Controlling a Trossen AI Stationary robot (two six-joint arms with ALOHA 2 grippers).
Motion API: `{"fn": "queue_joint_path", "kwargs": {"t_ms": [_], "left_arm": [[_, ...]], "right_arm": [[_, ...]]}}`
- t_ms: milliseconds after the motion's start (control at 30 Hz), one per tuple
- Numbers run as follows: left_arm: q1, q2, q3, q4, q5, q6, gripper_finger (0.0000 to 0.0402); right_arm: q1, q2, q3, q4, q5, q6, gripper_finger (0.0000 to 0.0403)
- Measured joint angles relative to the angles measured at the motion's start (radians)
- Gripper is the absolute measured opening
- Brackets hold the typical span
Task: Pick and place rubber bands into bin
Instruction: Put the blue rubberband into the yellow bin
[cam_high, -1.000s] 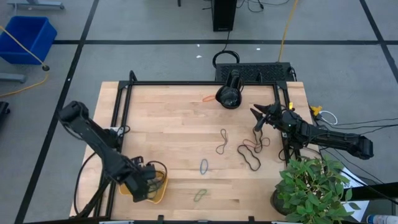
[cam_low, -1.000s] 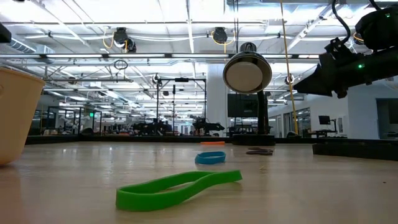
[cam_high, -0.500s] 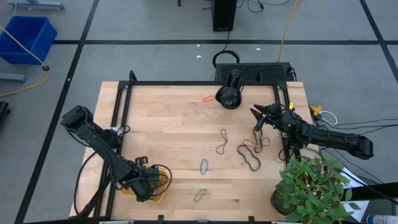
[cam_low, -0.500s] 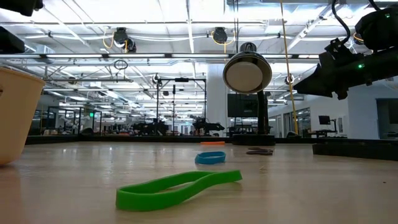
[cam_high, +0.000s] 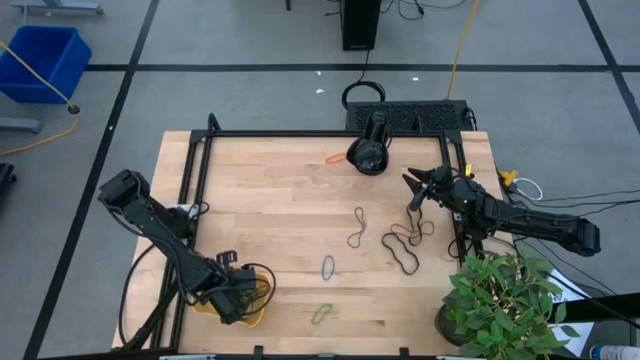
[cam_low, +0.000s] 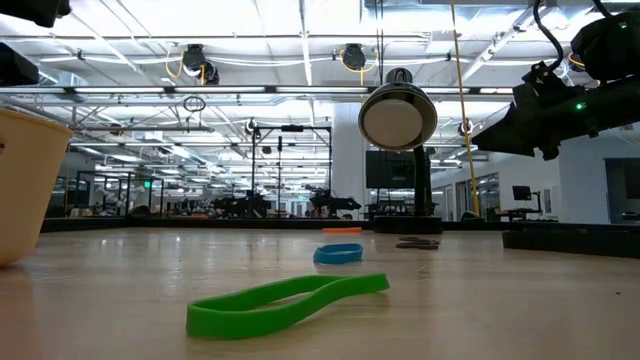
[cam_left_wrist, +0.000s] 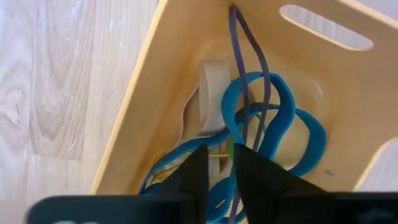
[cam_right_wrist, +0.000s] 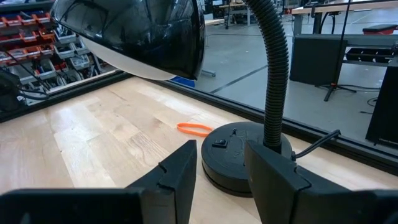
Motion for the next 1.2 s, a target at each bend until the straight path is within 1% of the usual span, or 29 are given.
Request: {"fn": "queue_joint_path", "kwargs": {"t_ms": [133,267,367,500,567,700,800,900,1000,1067,1133,1200], "left_arm": [[0.000,0.000,0.000,-0.018,0.001,0.000,0.0147],[0.000,0.000,0.000,-0.018,0.044,-0.010,0.0195],[0.000,0.000,0.000,-0.017,0.080,-0.038,0.0218],[0.000,0.000,0.000,-0.017,0.080,-0.007,0.0234],[0.000,0.000,0.000,-0.017,0.080,0.022,0.0236],[0.012,-0.011,0.000,-0.035,0.100,0.016,0.0227],[0.035,-0.049,0.000,-0.033,0.135,-0.008,0.0213],[0.066,-0.093,0.000,-0.011,0.130,-0.030,0.0198],[0.107,-0.136,0.000,0.072,0.091,-0.012,0.0185],[0.145,-0.155,0.000,0.167,0.054,0.044,0.0179],[0.187,-0.161,0.000,0.286,0.027,0.148,0.0173],[0.225,-0.159,0.000,0.405,0.025,0.279,0.0169]], "right_arm": [[0.000,0.000,0.000,0.000,0.000,0.000,0.0130],[0.000,0.000,0.000,0.000,0.000,0.004,0.0130],[0.000,0.000,0.000,0.000,0.000,0.023,0.0130],[0.000,0.000,0.000,0.000,0.000,0.026,0.0130],[0.000,0.000,0.000,0.000,0.000,0.026,0.0130],[0.000,0.000,0.000,0.000,0.000,0.025,0.0130],[0.000,0.000,0.000,0.000,0.000,0.022,0.0130],[0.000,0.000,0.000,0.000,0.001,0.009,0.0130],[0.000,0.000,0.000,0.000,0.001,-0.023,0.0130],[0.000,0.000,0.000,0.000,0.001,-0.037,0.0130],[0.000,0.000,0.000,0.000,0.001,-0.045,0.0130],[0.000,0.000,0.000,0.000,0.001,-0.059,0.0130]]}}
